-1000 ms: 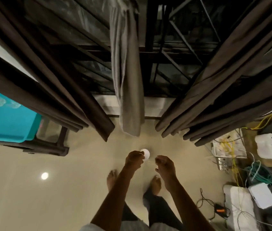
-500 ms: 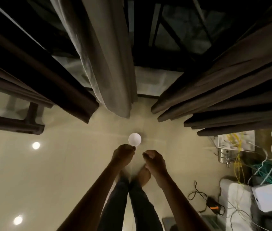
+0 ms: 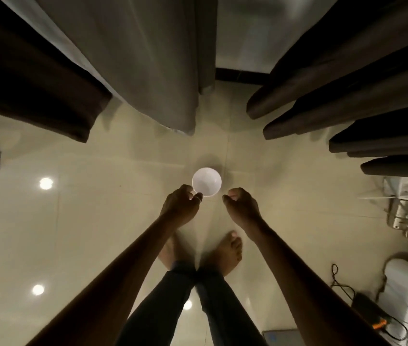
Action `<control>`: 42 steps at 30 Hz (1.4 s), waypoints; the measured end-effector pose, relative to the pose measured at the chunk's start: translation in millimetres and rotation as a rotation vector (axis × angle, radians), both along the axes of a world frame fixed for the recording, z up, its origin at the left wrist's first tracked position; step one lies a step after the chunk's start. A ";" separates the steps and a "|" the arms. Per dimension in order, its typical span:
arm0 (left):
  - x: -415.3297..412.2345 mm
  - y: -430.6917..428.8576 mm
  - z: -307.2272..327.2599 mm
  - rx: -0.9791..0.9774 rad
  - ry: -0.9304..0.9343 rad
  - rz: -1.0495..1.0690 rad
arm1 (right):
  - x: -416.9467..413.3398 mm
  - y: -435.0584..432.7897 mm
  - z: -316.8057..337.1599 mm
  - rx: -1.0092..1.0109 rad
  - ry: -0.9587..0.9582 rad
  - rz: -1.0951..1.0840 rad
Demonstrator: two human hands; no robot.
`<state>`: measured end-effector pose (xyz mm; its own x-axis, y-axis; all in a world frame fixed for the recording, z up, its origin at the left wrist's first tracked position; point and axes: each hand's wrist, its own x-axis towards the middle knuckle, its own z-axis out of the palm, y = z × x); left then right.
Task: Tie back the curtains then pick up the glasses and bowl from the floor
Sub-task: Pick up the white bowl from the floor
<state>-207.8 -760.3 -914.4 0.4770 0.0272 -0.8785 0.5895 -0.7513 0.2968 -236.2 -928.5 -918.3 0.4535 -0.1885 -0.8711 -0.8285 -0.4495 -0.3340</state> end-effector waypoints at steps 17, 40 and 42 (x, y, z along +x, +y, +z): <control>15.6 -20.9 -126.7 -0.075 0.075 0.364 | 13.3 35.0 -127.3 0.034 0.002 -0.400; -13.9 11.9 253.8 -0.453 0.030 0.903 | -9.1 39.2 243.3 0.340 -0.117 -0.859; -24.0 15.3 293.4 -0.452 0.020 0.934 | -15.1 43.4 285.4 0.338 -0.114 -0.838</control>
<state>-231.8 -745.1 -621.0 0.4201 0.0444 -0.9064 0.8878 0.1869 0.4206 -251.3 -885.2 -632.9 0.3692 -0.2380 -0.8983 -0.7938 0.4219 -0.4380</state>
